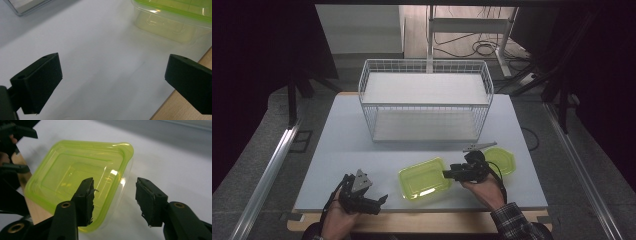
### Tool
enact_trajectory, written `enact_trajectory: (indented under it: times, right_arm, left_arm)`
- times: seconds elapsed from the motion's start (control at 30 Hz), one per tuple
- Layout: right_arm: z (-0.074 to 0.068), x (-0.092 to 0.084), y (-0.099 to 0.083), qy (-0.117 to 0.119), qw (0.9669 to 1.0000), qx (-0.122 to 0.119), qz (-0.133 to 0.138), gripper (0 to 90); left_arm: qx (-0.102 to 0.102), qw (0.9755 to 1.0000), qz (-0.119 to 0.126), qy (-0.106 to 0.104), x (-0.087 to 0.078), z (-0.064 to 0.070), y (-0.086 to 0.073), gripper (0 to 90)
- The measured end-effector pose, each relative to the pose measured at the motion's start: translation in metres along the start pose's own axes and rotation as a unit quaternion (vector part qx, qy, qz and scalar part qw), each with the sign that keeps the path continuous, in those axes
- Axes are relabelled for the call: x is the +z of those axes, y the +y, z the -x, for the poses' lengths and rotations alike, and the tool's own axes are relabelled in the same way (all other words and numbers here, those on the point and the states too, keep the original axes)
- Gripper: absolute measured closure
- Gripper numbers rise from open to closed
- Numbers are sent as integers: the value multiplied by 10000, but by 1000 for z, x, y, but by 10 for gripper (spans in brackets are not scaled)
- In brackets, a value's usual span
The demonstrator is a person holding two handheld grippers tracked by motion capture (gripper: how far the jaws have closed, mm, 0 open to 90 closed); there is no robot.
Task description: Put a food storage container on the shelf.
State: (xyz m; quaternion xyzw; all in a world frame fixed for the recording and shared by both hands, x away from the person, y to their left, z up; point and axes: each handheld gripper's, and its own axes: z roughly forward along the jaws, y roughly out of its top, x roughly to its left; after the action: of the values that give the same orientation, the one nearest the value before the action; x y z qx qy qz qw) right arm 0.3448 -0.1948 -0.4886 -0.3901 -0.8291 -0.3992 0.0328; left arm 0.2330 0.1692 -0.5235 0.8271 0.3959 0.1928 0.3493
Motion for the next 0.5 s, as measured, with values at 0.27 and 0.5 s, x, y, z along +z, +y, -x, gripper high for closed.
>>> enact_trajectory:
  times: [0.27,0.5]
  right_arm:
    - [13,10,5,275,9980,545,-131,585]
    - [20,17,4,689,9908,1126,-294,713]
  left_arm:
    - [54,10000,-74,2,2,1,1,9]
    - [130,9998,-128,23,4,3,1,9]
